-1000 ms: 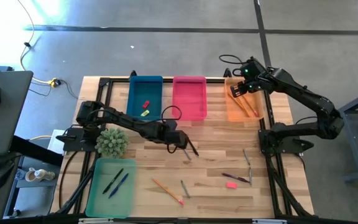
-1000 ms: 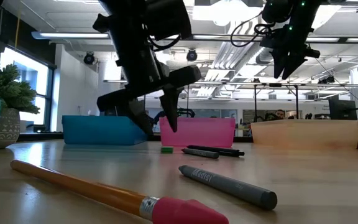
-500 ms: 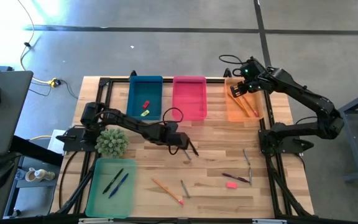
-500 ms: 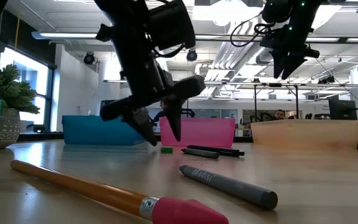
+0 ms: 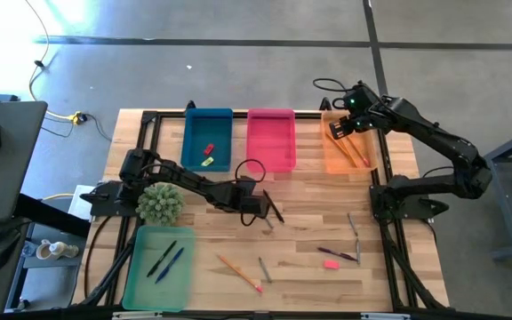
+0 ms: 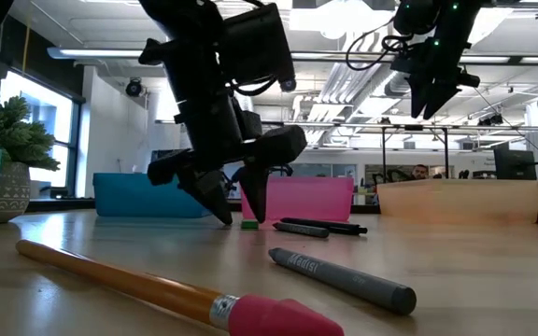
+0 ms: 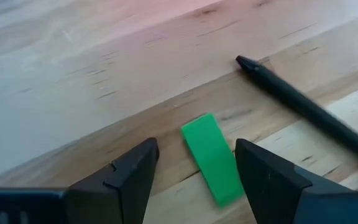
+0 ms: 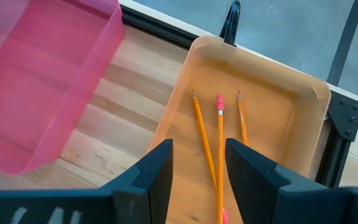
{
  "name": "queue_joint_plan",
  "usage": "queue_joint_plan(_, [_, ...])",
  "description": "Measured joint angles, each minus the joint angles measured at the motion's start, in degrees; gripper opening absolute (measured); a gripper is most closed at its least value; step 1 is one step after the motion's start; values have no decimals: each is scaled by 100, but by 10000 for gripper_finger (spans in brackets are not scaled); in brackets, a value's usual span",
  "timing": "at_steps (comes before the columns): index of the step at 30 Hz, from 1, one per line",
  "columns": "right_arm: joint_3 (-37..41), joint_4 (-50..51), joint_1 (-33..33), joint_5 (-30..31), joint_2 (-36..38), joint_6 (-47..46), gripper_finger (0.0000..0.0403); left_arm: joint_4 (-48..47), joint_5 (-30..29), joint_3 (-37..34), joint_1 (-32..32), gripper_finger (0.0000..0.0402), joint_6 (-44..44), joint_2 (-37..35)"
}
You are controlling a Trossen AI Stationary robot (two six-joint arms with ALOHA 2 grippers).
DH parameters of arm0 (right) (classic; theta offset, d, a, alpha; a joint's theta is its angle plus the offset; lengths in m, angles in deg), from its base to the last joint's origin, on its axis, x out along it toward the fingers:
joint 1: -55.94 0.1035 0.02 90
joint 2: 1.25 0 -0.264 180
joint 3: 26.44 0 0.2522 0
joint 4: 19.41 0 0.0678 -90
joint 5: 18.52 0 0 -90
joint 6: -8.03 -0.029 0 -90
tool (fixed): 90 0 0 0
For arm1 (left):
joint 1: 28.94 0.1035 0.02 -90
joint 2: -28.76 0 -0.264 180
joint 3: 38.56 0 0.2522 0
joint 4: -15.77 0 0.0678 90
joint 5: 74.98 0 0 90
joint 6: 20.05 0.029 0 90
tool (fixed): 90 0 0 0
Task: Sort crayons/erasers/pens/pencils in bins
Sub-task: Put the green eraser into the transparent blue bin
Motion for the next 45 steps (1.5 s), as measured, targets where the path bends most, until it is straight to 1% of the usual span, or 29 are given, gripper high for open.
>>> queue_joint_plan(8, [0,-2,0,4,0,0,138,-127,27,-9,7,165,547,4])
queue_joint_plan(15, [0,-2,1,2,0,1,138,-224,564,-9,15,134,831,-7])
queue_joint_plan(22, [2,-2,0,2,0,0,138,-247,911,-9,11,131,577,-17])
queue_joint_plan(33, [2,-2,0,0,0,35,138,-257,1023,-24,7,131,467,-76])
queue_joint_plan(42, [4,-2,2,24,0,132,138,-365,1161,-57,-11,130,885,-310])
queue_joint_plan(45, [4,0,2,24,0,151,138,-452,1333,-74,-25,130,973,-430])
